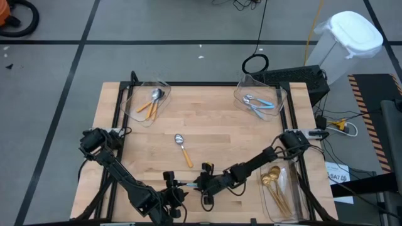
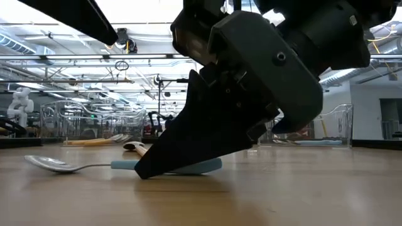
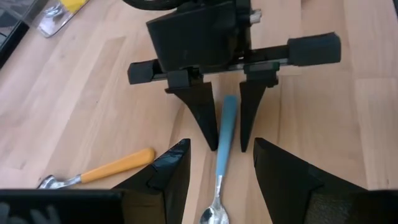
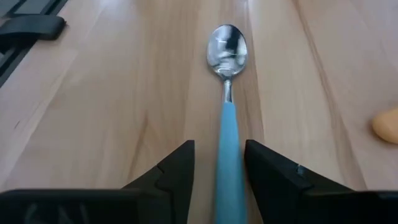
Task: Sort silverware by color (type)
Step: Put the blue spoon into the top right transparent bin
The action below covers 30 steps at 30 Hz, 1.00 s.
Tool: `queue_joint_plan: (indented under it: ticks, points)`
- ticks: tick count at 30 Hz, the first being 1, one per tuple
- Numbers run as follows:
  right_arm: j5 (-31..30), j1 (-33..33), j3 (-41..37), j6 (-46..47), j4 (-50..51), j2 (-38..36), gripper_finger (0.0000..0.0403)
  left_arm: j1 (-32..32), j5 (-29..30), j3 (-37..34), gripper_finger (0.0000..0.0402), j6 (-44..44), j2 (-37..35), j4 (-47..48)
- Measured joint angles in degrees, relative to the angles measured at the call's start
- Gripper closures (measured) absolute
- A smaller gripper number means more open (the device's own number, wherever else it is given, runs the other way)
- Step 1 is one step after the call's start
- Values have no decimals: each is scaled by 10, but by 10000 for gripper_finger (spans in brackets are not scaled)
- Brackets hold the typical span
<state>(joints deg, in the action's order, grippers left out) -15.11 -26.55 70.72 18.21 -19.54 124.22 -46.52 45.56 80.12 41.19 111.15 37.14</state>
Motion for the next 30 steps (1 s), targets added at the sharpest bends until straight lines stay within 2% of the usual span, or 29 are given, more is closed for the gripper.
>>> queue_joint_plan:
  ticks: [4,7,10,14,19,24,30]
  points:
    - [-3,0,0,-12,1,3,266,1,5,0,227,1,0,12]
    - [-26,-1,0,-16,14,4,275,4,9,0,227,5,0,22]
    - [-26,1,1,-29,20,4,303,10,10,0,227,13,0,34]
    - [-25,7,1,-24,49,4,362,19,10,0,227,14,0,35]
    - [-12,13,1,-29,78,1,364,28,10,0,227,14,0,35]
    - [16,15,-2,-53,113,-35,364,30,9,0,227,25,0,38]
    - [14,14,-3,-61,267,-108,364,28,10,0,227,44,0,37]
